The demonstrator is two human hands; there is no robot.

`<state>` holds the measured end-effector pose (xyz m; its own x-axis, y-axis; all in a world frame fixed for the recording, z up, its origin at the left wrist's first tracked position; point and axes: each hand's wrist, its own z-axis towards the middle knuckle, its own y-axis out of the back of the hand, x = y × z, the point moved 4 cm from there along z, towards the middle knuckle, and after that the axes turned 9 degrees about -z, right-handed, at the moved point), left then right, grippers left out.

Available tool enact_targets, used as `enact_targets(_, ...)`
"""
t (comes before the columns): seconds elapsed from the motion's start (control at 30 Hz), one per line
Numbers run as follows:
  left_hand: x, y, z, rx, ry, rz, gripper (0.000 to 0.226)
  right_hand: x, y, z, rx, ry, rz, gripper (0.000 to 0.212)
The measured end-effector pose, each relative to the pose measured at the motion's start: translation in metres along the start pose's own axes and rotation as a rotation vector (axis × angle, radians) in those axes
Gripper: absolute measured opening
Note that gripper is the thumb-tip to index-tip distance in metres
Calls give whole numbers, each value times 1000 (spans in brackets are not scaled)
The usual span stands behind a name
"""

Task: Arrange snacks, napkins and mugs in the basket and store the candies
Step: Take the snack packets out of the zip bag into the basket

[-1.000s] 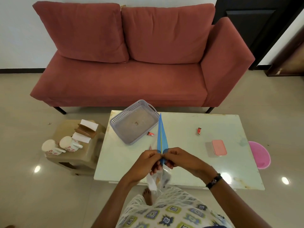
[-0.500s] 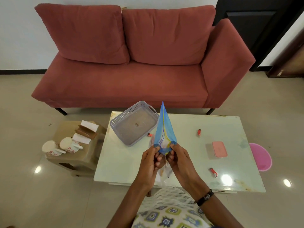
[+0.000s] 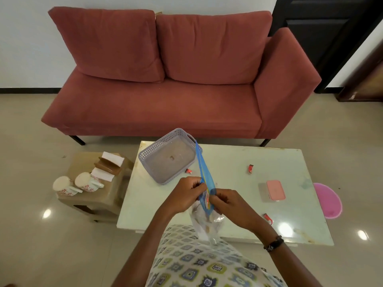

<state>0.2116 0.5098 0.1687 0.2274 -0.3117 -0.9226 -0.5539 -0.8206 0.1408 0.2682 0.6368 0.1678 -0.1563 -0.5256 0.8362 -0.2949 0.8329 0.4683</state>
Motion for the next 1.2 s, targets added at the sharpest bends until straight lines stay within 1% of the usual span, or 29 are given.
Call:
enact_targets(0.1,10,-11,-7,54,-1,-15,34,-5,5,1,-53,-62,-121,32)
enact_targets(0.2,15,-16,-11,49,-7,15,38,-7,6,4,-78,-73,-198,37)
enact_targets(0.3,17,-10,-13,-32,-58,103,35,-12,12,2,-187,-93,-362,45)
enact_targets(0.37,20,0,-15,-114,-80,169,35,-21,22,-1,-269,-157,-440,46)
enact_targets(0.43,25,7,-17,-148,-83,215,36,-29,30,-4,-301,-209,-474,45)
enact_targets(0.6,23,-1,-18,-75,-56,277,34,-29,25,6,-181,-240,-615,30)
enact_targets(0.7,23,-4,-19,-47,-54,294,34,-15,20,22,-196,-147,-688,30)
enact_targets(0.8,26,3,-23,-59,-1,362,35,-7,12,33,-155,-48,-703,28)
enact_targets(0.83,27,6,-24,-76,15,405,35,-6,10,35,-133,-22,-691,28)
enact_targets(0.9,24,12,-24,-116,41,588,35,-4,5,34,-84,38,-659,28)
enact_targets(0.97,14,13,-21,-170,4,771,28,1,-2,31,-54,86,-624,27)
enact_targets(1.0,11,11,-18,-186,-18,825,28,4,-5,30,-44,106,-610,28)
enact_targets(1.1,6,1,-4,-150,-94,932,30,11,-7,27,-53,126,-603,30)
enact_targets(1.2,8,4,1,-144,-80,941,31,6,12,25,-120,61,-608,27)
